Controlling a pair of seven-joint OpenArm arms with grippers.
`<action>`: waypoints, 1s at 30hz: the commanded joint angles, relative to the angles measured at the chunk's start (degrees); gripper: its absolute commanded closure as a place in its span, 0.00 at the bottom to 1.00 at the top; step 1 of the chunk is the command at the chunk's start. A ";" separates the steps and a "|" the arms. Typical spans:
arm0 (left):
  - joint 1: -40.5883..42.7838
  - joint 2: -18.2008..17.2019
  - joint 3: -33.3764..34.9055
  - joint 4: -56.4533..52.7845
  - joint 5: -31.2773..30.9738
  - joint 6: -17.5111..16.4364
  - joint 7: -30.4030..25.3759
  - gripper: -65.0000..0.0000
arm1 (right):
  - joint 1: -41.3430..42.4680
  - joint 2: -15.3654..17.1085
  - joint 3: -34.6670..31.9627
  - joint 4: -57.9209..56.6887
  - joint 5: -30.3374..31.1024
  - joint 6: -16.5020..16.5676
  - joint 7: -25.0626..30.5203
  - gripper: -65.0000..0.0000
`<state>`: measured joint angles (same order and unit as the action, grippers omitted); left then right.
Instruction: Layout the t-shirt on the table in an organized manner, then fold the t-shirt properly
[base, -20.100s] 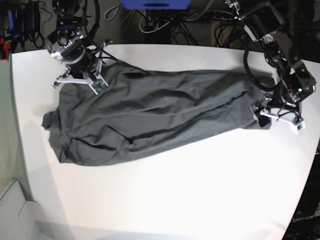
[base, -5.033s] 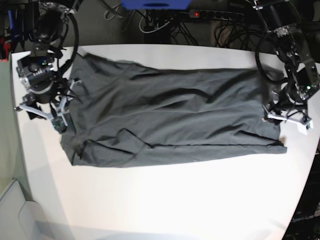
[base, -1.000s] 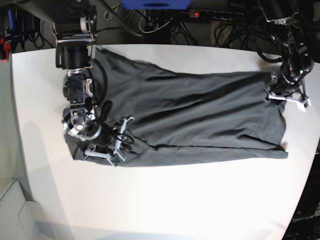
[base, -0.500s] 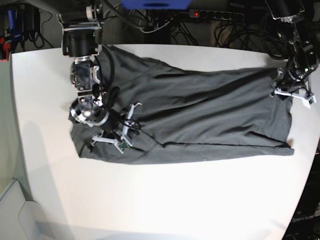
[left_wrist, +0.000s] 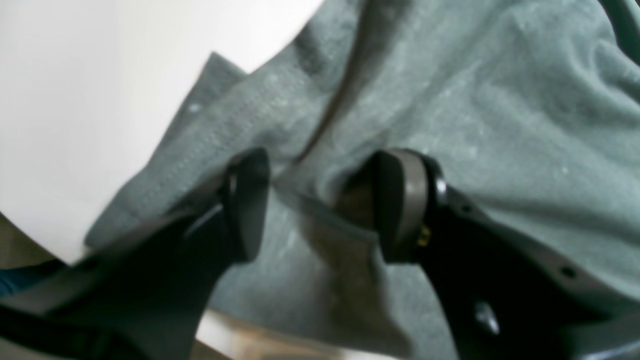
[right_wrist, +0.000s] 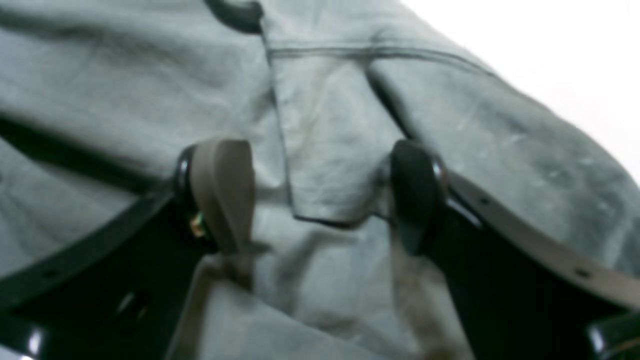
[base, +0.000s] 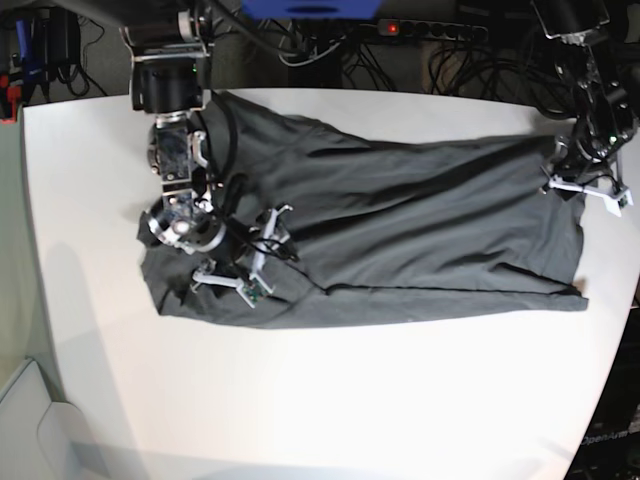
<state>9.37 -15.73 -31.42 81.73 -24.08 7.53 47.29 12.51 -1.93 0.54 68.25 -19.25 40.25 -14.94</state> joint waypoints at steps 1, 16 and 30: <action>0.44 -0.49 -0.19 -0.20 0.47 1.13 2.34 0.47 | 1.51 -0.13 0.04 0.81 0.83 -0.25 1.53 0.32; 0.44 -0.67 -0.19 -0.20 0.82 1.13 2.34 0.47 | 6.08 0.04 0.56 -7.72 0.92 -0.25 4.96 0.32; 0.52 -0.67 -0.19 -0.55 0.91 1.13 2.08 0.47 | 6.17 0.22 0.48 -7.98 0.83 -0.25 9.09 0.81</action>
<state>9.37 -15.90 -31.42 81.52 -23.83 7.53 47.27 17.26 -1.74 1.06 59.44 -19.22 40.23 -7.42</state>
